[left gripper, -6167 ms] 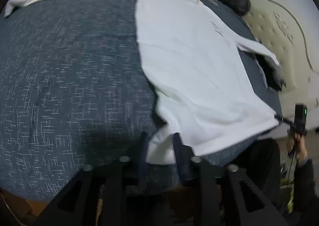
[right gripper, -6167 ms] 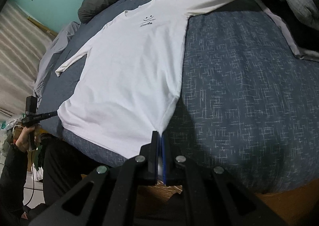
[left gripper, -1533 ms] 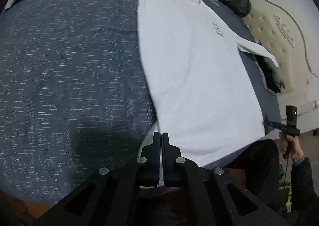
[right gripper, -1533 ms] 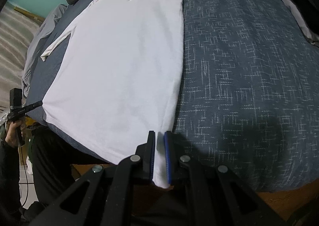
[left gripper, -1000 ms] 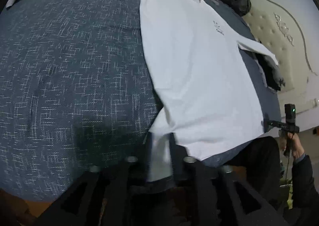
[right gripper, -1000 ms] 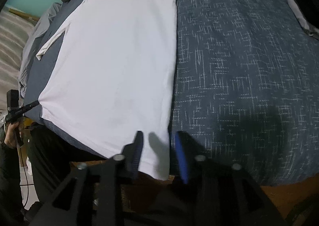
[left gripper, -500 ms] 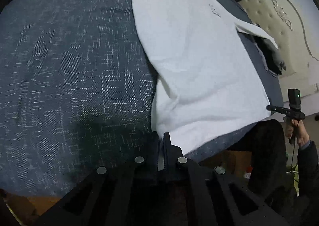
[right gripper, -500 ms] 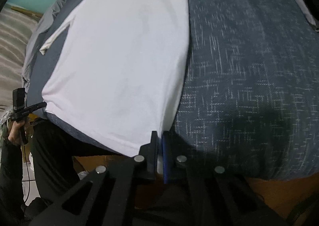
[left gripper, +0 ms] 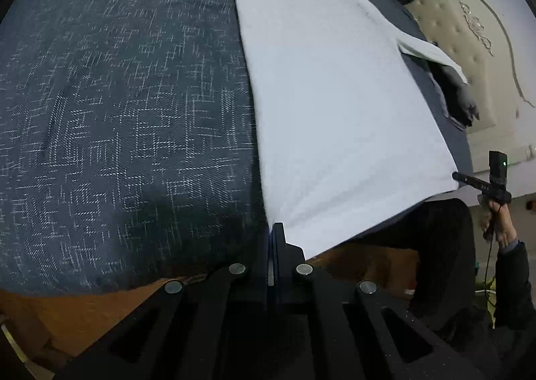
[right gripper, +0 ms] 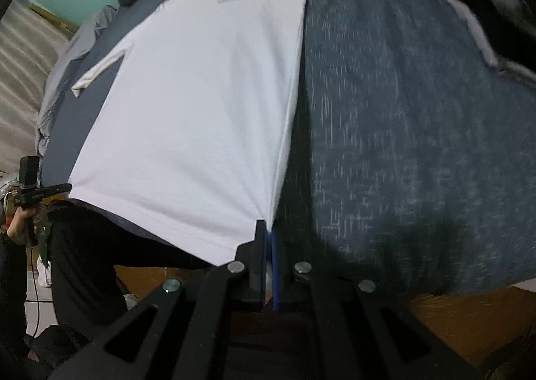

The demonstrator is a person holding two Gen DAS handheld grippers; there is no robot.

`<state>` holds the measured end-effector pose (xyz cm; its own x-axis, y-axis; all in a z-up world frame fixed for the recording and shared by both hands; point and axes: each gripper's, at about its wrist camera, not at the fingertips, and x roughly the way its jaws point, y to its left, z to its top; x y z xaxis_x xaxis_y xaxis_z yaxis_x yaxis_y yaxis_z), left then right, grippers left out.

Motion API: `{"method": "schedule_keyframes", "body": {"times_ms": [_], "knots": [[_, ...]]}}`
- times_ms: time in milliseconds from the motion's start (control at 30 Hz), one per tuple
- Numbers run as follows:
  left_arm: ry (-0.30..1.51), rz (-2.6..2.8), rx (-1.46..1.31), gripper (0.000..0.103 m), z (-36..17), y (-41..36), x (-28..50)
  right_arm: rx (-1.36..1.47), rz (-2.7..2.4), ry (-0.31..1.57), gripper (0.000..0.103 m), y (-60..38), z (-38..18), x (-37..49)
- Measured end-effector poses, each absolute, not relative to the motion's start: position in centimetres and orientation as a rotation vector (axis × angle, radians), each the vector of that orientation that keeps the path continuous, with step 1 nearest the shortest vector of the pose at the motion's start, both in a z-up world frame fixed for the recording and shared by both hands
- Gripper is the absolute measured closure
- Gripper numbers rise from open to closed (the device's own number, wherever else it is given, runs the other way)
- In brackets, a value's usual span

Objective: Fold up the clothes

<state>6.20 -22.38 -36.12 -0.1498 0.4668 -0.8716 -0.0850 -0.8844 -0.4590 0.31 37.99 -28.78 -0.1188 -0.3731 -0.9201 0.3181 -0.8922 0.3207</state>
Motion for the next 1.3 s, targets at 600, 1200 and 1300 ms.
{"method": "schedule_keyframes", "body": {"times_ms": [600,1200,1300], "knots": [[-0.352,2.178,-1.752,0.098,-33.6,-23.7,6.1,1.743,-2.068,-0.026,0.1,38.9,-29.6,0.2],[-0.405,2.446,-1.408,0.073,-26.6,-18.0,-6.5,1.403,-2.381,-0.319,0.08,45.0,-19.4,-10.0],[-0.427,2.464,-1.39,0.071,-27.4,-16.6,-8.5,1.332,-2.455,-0.395,0.068,47.4,-17.2,-12.9]]}}
